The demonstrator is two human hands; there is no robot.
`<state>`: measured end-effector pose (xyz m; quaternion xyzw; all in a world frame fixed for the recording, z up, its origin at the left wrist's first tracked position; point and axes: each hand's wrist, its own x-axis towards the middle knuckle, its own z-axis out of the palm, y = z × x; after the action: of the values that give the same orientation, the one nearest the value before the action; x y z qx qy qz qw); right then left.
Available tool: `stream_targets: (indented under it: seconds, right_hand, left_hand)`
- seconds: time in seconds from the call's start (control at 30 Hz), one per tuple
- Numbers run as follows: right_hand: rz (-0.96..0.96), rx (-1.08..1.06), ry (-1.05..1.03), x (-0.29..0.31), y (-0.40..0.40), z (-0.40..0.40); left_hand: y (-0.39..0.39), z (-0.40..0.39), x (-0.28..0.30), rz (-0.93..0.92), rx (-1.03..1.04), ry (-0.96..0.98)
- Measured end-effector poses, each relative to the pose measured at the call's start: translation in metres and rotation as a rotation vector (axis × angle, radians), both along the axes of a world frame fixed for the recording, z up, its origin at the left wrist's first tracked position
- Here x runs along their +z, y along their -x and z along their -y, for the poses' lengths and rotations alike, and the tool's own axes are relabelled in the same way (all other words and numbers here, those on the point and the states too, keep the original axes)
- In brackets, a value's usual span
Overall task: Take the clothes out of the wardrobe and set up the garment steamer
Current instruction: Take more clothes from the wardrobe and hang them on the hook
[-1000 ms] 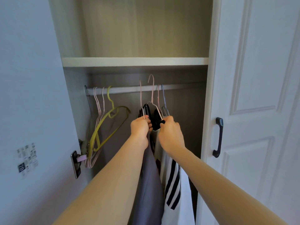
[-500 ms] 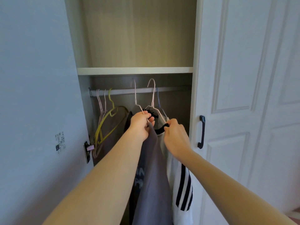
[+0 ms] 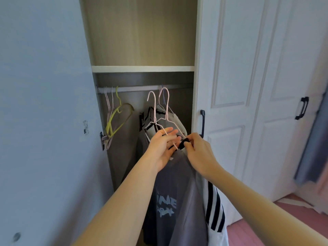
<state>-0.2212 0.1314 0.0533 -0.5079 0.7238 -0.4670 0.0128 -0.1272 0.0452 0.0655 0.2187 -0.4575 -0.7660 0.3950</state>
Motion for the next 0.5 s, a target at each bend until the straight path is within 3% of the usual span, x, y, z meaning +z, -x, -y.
stream_targets:
  seconds: [0.2,0.3,0.5]
  right_hand:
    - [0.067,-0.001,-0.005,-0.015,-0.034,-0.076]
    - [0.075,0.003,-0.028,-0.025,-0.053,-0.115]
    - [0.155,-0.012,-0.071,-0.052,-0.093,-0.188]
  left_hand:
    - [-0.024,-0.055,-0.023,-0.026,0.043,-0.008]
    - [-0.039,-0.088,-0.039,0.003,0.003,0.016]
    - [-0.084,-0.157,-0.064,-0.096,-0.139,-0.118]
